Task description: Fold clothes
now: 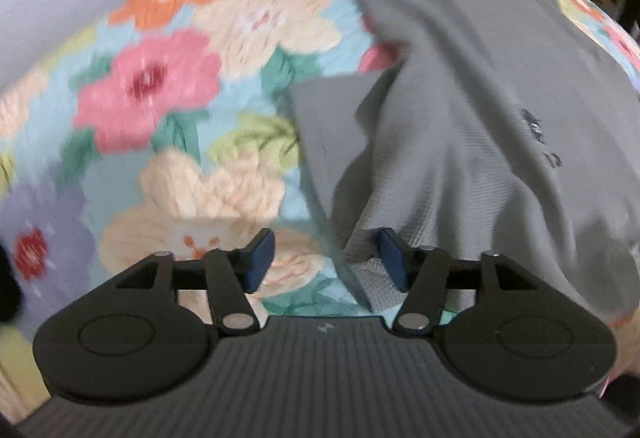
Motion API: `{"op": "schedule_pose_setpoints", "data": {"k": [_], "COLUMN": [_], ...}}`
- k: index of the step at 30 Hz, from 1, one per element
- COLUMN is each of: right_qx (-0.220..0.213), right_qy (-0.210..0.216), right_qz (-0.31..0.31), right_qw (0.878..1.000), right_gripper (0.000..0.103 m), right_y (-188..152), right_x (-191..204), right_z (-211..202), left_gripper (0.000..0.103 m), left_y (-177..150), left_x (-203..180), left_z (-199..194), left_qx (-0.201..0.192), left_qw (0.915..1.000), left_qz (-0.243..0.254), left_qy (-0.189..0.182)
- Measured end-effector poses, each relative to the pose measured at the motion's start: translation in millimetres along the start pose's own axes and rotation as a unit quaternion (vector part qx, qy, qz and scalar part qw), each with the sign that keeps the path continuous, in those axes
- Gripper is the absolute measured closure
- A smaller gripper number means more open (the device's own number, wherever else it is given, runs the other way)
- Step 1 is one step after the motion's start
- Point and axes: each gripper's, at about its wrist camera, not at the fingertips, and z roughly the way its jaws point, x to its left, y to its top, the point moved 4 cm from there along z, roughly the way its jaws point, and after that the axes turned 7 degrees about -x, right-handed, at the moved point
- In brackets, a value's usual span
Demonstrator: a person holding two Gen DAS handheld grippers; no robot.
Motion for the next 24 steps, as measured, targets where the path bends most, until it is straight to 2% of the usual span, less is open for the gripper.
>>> {"op": "schedule_pose_setpoints", "data": {"k": [3,4,6,8,11,12,13,14,15,17,20,24], "right_qx": [0.0,0.001,0.005,0.009,0.016,0.018,0.014,0.001,-0.012,-0.046,-0.078,-0.089], "right_qy": [0.019,0.024,0.029,0.035,0.042,0.038,0.028,0.027,0.039,0.042,-0.013,-0.083], "right_qz": [0.014,0.02,0.029,0.044,0.068,0.072,0.074,0.078,0.087,0.098,0.094,0.106], "right_qw": [1.0,1.0,0.999,0.998,0.997,0.997,0.997,0.997,0.995,0.993,0.992,0.987], "right_gripper": [0.046,0.046,0.045,0.045,0.045,0.048,0.056,0.085,0.092,0.092,0.093,0.093], "right_y": [1.6,-0.4,-7.0,-12.4,-19.7,-22.0,-23.2,-22.9,-21.1,-16.1,-10.9,-12.6], "right_x": [10.7,11.9,12.6,11.5,9.0,8.3,7.6,6.4,4.3,-3.0,-20.8,-50.5], "right_z": [8.8,10.7,13.5,23.7,42.2,49.7,55.7,57.5,56.1,43.6,23.7,10.1], "left_gripper": [0.042,0.042,0.042,0.042,0.039,0.038,0.038,0.038,0.038,0.038,0.037,0.037], "left_y": [-5.5,-6.3,-7.7,-9.8,-10.5,-10.6,-8.7,-8.0,-7.4,-6.4,-5.9,-3.3], "left_x": [15.2,15.7,7.1,-0.8,-5.2,-6.4,-5.6,-5.4,-5.1,-4.8,-2.7,2.0], "left_z": [7.5,5.2,-7.2,-16.9,-14.3,-11.1,-8.4,-7.3,-6.6,-12.2,-15.8,-6.4], "left_qx": [0.015,0.01,-0.014,-0.04,-0.061,-0.064,-0.063,-0.062,-0.062,-0.073,-0.08,-0.074], "left_qw": [0.9958,0.9953,0.9983,0.9983,0.993,0.9904,0.9905,0.9919,0.9932,0.9953,0.9963,0.9972], "left_qz": [-0.077,-0.078,-0.021,0.039,0.092,0.106,0.107,0.097,0.086,0.059,0.032,0.005], "left_qy": [-0.047,-0.057,-0.053,-0.016,0.043,0.061,0.06,0.054,0.048,0.023,0.001,0.01]}}
